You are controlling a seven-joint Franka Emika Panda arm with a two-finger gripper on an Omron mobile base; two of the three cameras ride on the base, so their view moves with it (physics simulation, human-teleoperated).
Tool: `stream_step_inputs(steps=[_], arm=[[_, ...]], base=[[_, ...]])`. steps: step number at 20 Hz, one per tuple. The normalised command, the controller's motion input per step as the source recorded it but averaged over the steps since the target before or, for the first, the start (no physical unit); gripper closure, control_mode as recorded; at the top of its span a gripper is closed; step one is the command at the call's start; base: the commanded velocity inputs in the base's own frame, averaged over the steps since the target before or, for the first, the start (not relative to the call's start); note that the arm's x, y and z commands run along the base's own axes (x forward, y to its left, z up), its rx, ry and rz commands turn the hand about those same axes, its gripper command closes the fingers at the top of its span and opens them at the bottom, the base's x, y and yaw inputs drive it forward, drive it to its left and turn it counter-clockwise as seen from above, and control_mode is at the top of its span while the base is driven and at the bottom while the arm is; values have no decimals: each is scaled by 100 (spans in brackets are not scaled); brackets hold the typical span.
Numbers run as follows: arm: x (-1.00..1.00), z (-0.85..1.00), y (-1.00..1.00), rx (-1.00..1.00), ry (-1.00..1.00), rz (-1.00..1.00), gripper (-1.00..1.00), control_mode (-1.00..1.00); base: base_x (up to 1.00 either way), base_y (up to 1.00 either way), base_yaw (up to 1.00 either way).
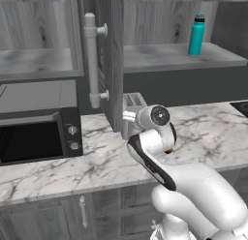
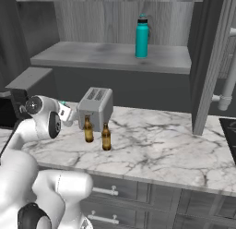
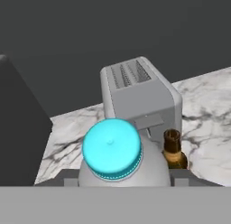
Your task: Sort all alcoholic drinks to one cabinet, and non-alcoholic drinks to the other.
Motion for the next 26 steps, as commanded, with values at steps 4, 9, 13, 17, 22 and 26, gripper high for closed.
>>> stream_step_inputs(steps=[4, 9, 13, 17, 22, 26], arm=[[-48, 55, -10, 1, 0, 0, 100, -100], [-48, 52, -15, 2, 1, 0, 100, -100], [-47, 48, -17, 1, 2, 0, 100, -100], [-45, 48, -18, 0, 3, 0, 100, -100], [-41, 50, -18, 0, 3, 0, 100, -100], [-36, 45, -14, 0, 0, 1, 100, -100]], base=[[0, 0, 0], [0, 0, 0], [0, 0, 0], [0, 0, 0], [0, 0, 0], [0, 0, 0]])
